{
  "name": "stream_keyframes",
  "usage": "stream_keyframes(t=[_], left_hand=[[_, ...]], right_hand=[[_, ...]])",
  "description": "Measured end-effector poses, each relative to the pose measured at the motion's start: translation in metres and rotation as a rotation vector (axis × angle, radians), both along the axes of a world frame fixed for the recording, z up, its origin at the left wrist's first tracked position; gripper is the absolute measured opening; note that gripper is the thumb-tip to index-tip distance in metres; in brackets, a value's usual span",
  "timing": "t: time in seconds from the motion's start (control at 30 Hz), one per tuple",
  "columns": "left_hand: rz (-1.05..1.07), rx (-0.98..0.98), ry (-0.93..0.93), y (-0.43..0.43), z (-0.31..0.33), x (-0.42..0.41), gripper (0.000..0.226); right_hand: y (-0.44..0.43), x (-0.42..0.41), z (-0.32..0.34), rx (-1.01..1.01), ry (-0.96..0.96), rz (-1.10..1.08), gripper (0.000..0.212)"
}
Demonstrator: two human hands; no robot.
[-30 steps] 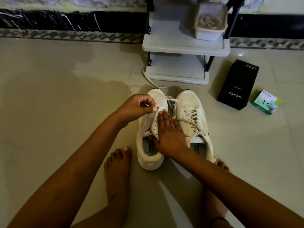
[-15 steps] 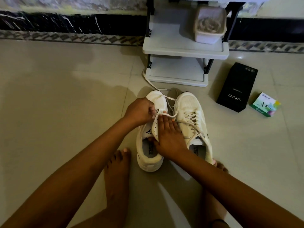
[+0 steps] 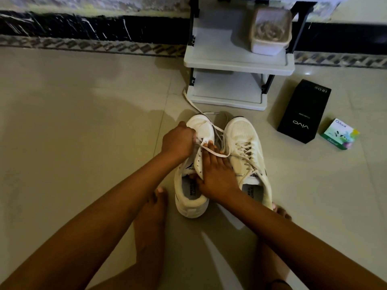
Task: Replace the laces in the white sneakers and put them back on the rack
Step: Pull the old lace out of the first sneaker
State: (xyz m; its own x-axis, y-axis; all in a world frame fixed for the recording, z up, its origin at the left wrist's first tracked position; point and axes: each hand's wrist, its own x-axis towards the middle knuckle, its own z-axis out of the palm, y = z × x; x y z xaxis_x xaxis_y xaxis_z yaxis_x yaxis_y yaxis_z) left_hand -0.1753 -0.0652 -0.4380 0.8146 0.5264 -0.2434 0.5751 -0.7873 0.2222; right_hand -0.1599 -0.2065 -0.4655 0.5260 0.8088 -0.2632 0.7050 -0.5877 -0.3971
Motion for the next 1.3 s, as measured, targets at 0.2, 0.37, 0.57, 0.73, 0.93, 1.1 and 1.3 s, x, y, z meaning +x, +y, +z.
stream_keyframes(t=[0.2,0.37,0.57,0.73,0.93,1.1,1.3], left_hand=[[0.091,-0.554,-0.257,0.009,0.024,-0.014,0.01],[0.111,-0.683,-0.325,0.004,0.032,-0.013,0.01],[0.033,-0.15,-0.008,0.0,0.007,-0.006,0.019],[-0.01,-0.043,-0.02,0.003,0.005,-0.002,0.016],[0.033,-0.702,-0.291,0.011,0.042,-0.015,0.013],[0.062,-0.496,-0.222,0.013,0.026,-0.014,0.015],[-0.011,-0.126,-0.027,0.007,0.001,-0.002,0.012]], right_hand=[[-0.002,0.001,0.001,-0.028,0.001,0.015,0.085],[0.0,0.0,-0.001,-0.036,0.006,0.004,0.084],[0.0,0.0,-0.001,0.062,0.011,-0.021,0.088],[0.0,-0.001,-0.002,0.061,0.019,-0.017,0.088],[-0.002,0.0,0.0,0.031,0.007,-0.011,0.085],[-0.001,0.0,0.002,0.052,0.023,-0.017,0.088],[0.001,0.0,-0.005,0.042,0.009,-0.012,0.092]])
